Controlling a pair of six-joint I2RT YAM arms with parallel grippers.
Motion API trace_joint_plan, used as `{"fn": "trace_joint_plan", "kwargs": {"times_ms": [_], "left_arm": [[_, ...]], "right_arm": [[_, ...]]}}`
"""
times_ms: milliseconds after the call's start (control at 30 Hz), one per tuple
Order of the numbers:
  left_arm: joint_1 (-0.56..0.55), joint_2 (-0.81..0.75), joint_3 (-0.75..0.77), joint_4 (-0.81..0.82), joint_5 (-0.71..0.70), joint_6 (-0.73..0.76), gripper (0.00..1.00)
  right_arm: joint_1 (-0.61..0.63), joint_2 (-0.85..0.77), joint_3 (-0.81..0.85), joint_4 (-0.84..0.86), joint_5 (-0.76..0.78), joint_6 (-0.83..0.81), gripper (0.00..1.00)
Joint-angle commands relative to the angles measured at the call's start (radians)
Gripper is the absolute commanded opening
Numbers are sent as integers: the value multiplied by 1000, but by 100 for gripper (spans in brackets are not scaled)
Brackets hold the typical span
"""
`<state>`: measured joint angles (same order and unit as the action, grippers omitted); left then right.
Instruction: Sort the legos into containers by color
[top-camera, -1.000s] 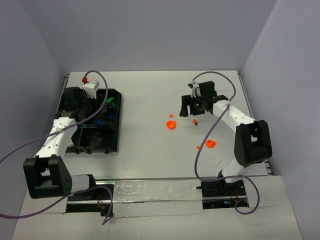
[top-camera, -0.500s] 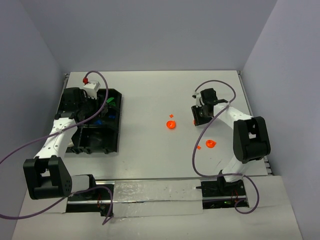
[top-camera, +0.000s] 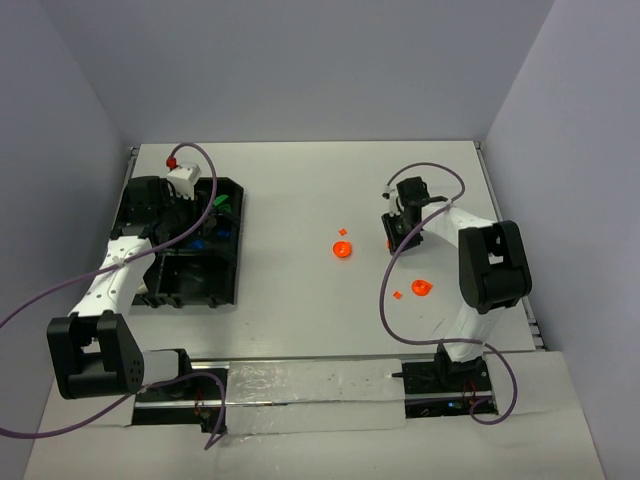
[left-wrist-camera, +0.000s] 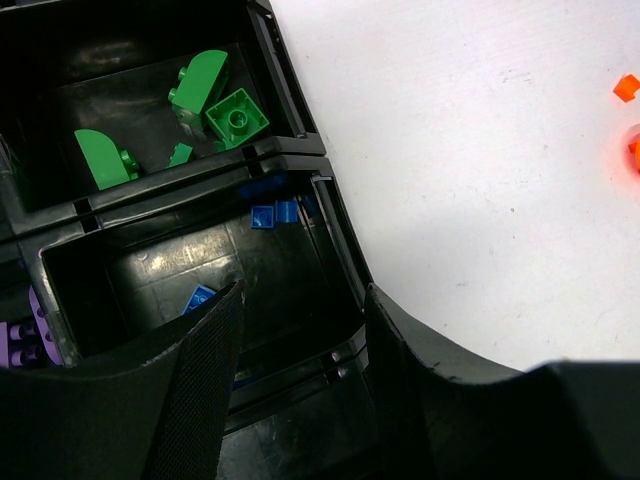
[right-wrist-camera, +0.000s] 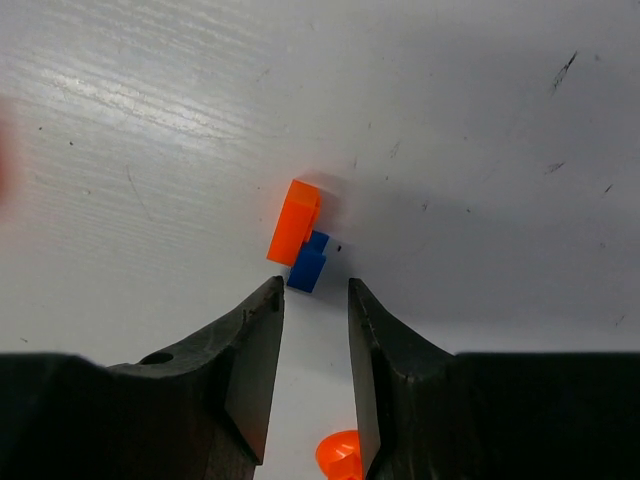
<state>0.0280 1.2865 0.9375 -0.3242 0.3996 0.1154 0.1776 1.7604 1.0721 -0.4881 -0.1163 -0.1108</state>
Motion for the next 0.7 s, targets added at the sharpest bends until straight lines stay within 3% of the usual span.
{"fn": "trace_joint_plan", "kwargs": {"times_ms": [0, 500, 600, 667], "left_arm": [[6, -10, 3, 48, 24, -6, 57], [6, -4, 0, 47, 29, 4, 57], [6, -8, 0, 45, 41, 6, 57], [6, -14, 2, 42, 68, 5, 58]], "right_arm": [[-1, 28, 52, 18, 2, 13, 39], [-2, 49, 39, 43, 5, -22, 12], [-1, 28, 28, 44, -15, -47, 1], [-1, 5, 10, 50, -31, -63, 0]]}}
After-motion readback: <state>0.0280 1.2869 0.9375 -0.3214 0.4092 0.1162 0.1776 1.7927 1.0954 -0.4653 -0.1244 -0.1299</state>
